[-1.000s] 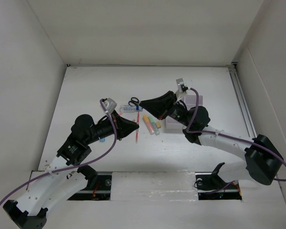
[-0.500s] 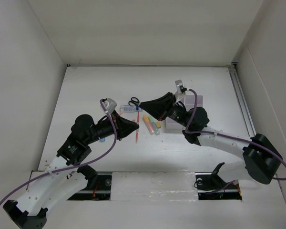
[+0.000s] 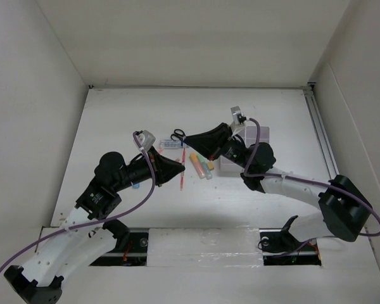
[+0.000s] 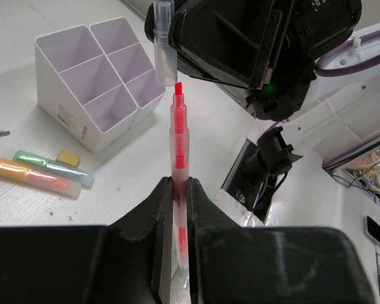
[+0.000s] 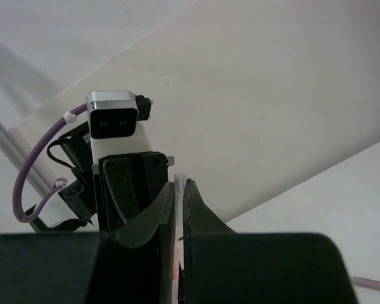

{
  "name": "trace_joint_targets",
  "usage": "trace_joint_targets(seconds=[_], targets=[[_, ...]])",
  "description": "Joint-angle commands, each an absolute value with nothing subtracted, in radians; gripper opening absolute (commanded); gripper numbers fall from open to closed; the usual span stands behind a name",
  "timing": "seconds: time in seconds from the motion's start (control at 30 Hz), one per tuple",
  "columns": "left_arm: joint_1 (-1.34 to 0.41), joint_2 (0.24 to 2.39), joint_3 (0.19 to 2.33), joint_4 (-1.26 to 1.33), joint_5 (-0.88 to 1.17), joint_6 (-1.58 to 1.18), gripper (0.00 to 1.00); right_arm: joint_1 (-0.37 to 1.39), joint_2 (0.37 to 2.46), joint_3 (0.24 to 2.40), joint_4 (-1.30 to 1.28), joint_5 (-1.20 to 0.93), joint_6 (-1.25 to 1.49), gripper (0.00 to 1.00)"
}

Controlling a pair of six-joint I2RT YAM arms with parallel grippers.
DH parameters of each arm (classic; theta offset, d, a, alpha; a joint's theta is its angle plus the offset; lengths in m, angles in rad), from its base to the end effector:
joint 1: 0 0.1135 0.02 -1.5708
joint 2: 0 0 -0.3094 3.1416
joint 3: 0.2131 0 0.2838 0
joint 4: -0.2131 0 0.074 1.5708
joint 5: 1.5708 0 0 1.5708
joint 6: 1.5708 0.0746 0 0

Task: Sort the stationery into containers
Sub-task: Cap the pen

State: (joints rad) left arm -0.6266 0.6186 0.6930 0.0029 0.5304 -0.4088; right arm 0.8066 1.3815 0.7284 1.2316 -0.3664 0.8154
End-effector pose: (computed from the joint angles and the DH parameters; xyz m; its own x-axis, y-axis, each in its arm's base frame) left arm 0.1221 -0.1350 0.3841 -0.3061 -0.2017 -0.9304 0.8639 0.3518 -0.3605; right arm 0.2152 0.2631 0.3750 -0.3824 0.5833 -0.7166 -0.8798 0.0071 0.4753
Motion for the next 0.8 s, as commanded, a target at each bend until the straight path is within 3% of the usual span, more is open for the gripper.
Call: trace_joint_targets(seconds=[0.0,0.77], targets=[[-0.624,0.604,0.684,0.037,0.552,-0.396,0.00,0.816,1.379,0.727,1.302,-0.371,0.822,0.00],[-0.624,0.623,0.684,0.037,0.572,-0.396,0.00,0.816,1.350,0.768,1.252,-0.362,0.799,0.00]])
